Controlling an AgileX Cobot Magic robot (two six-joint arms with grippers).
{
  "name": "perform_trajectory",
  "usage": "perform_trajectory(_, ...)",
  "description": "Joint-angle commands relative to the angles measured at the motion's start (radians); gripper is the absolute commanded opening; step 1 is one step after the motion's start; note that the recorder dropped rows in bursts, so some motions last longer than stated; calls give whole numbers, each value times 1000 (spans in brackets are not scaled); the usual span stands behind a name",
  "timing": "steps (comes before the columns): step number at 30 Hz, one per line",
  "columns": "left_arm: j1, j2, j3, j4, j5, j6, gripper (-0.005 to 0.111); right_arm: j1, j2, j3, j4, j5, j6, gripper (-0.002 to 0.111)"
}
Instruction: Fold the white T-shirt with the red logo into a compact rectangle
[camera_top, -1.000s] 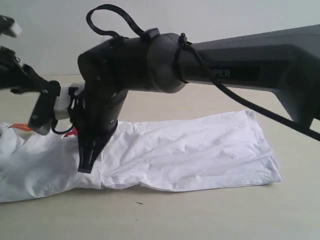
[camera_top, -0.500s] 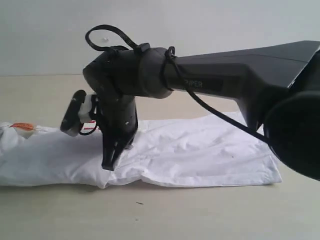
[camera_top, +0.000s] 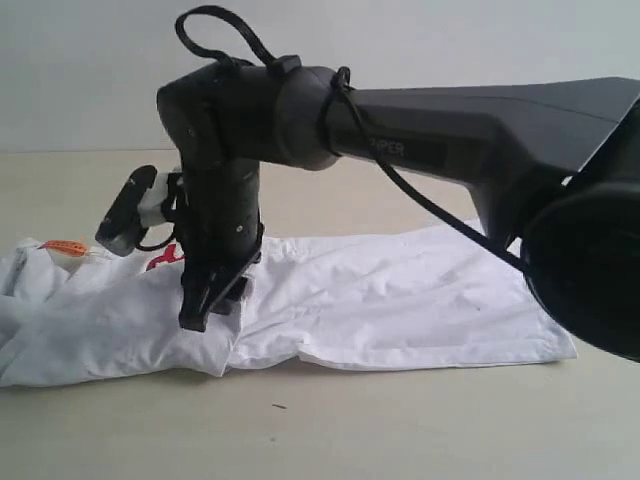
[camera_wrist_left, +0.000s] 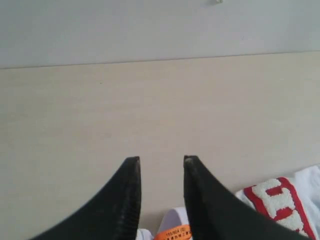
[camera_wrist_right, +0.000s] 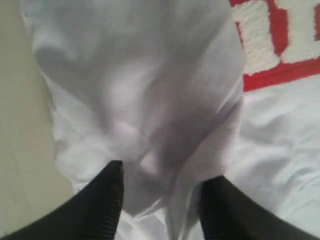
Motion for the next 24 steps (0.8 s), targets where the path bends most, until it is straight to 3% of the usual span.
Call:
perform_trajectory(1, 0, -1, 2, -11, 1, 22, 31, 0, -6, -117, 22, 97, -13, 54)
perform_trajectory(4, 0, -1, 2, -18, 1, 26, 31, 0, -44, -186, 70, 108, -13, 54)
perform_trajectory(7, 0, -1, 2, -22, -1, 28, 31, -8, -59, -199, 187, -17, 54, 53)
perform_trajectory(11, 0, -1, 6, -24, 24, 28, 31, -11, 43, -199, 269, -154, 52, 49)
perform_trajectory(14, 0, -1, 6, -31, 8, 38, 31, -11, 130, -199, 264, -155, 52, 43)
perform_trajectory(17, 0, -1, 6, -41, -19, 51, 31, -11, 170, -199, 140, -148, 91, 25)
perform_trajectory(20, 0, -1, 6, -41, -22, 51, 31, -11, 170, -199, 116, -140, 102, 16)
perform_trajectory(23, 0, -1, 8, -41, -20, 51, 31, -11, 170, -199, 120, -128, 98, 0)
perform_trajectory(24, 0, -1, 8, -41, -20, 51, 31, -11, 170, -199, 122, -125, 96, 0)
